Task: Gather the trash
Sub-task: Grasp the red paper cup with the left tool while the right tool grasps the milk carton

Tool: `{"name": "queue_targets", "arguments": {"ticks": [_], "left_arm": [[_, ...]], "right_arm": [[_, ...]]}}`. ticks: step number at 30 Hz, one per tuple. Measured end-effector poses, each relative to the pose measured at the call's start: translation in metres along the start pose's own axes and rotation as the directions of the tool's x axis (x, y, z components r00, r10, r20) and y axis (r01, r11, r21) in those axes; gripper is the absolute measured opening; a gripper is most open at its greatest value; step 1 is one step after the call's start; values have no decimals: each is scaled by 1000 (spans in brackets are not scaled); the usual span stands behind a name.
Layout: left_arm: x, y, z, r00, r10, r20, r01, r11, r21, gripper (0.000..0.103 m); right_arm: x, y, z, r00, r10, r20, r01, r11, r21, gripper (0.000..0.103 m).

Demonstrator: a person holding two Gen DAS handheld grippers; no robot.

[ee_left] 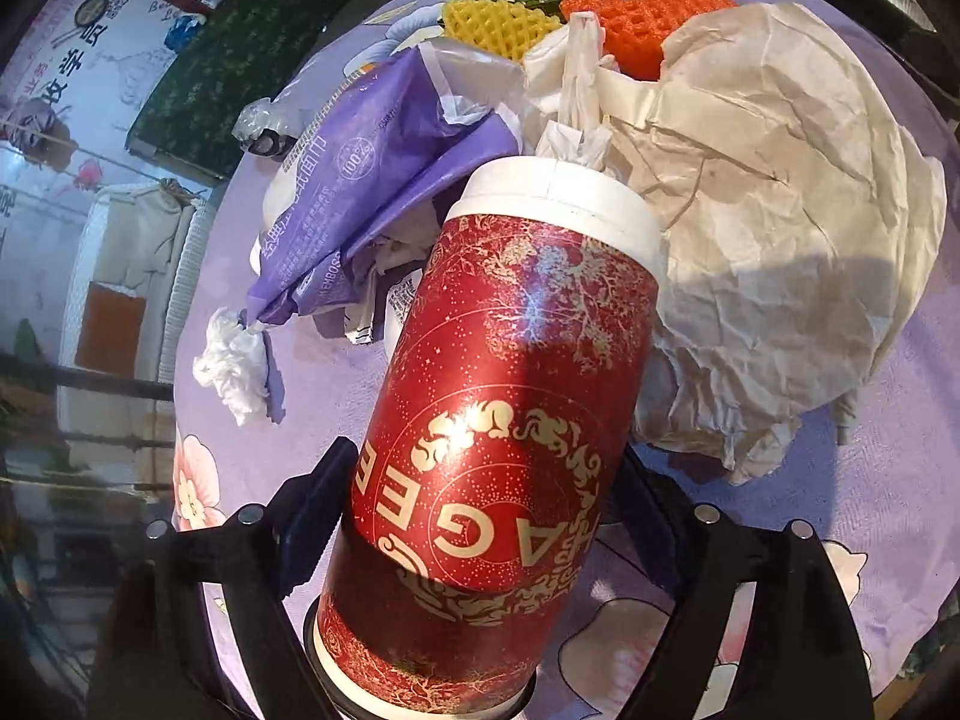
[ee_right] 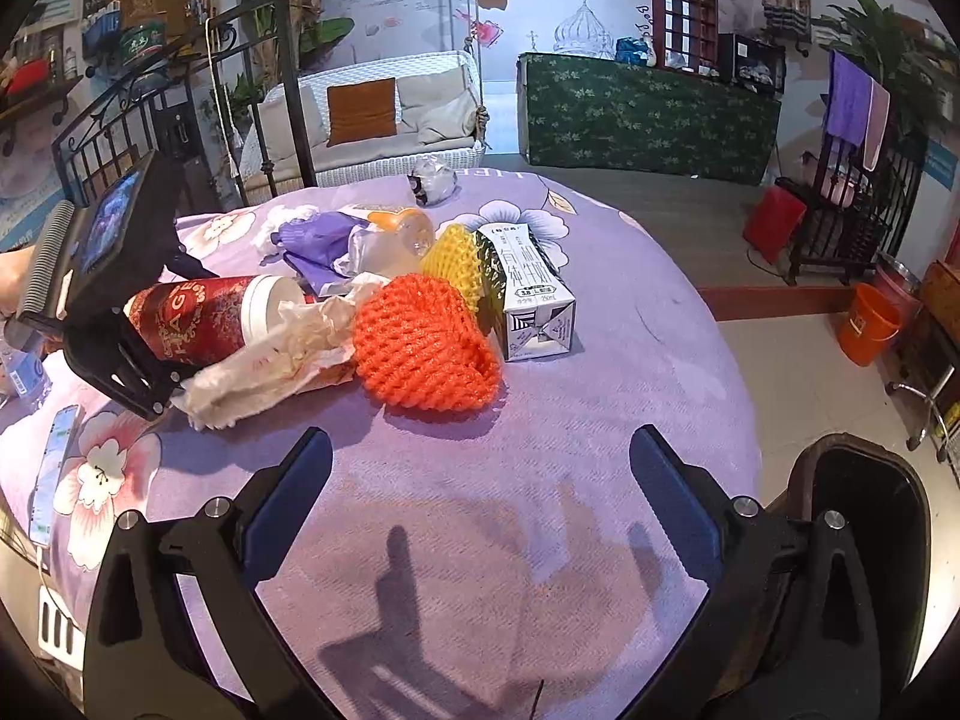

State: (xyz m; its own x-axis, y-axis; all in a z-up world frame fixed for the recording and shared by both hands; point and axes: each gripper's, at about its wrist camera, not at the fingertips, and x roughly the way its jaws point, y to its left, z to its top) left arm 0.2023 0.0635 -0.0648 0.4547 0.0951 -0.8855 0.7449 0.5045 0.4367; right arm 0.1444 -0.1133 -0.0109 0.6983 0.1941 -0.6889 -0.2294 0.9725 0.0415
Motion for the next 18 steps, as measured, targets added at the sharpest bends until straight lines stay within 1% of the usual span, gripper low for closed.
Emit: {"name": "queue_targets", "arguments": {"ticks": [3,6,8,10,11,12,13,14,15,17,18], "left_arm": [[-10,-2,-5,999,4,42,-3,1000,-21,77],[-22,1,-13,995,24,98,-13,994,-109,75],[-39,8,-24,987,28,159,3,982,-188,74],[-53,18,-34,976,41,215,25,955,-294,74],[-58,22,-34,969,39,242,48,938,-343,74],[-66,26,-41,961,37,275,78,915,-395,74],[-69,28,-41,955,51,293,84,899,-429,73],[-72,29,-44,950,72,304,79,886,-456,73],[-74,27,-45,946,93,312,71,876,-477,73],[-77,25,-48,937,115,330,78,851,-520,73],[-77,23,-48,935,119,335,86,838,-538,73]], "right_arm": [[4,-2,6,1000,2,-3,-2,1000,-19,98],[10,-8,20,1000,20,-8,-20,999,-29,98],[17,-14,33,999,39,-12,-39,999,-34,98],[26,-19,46,998,51,-27,-52,998,-43,98],[35,-22,54,997,56,-48,-58,997,-52,97],[45,-25,62,996,58,-73,-62,997,-53,93],[53,-27,67,994,60,-92,-65,997,-49,87],[65,-29,74,990,69,-126,-75,996,-41,84],[75,-30,78,985,78,-151,-85,996,-35,77],[96,-33,89,978,81,-193,-88,996,-28,72],[105,-34,93,974,76,-212,-84,996,-28,72]]}}
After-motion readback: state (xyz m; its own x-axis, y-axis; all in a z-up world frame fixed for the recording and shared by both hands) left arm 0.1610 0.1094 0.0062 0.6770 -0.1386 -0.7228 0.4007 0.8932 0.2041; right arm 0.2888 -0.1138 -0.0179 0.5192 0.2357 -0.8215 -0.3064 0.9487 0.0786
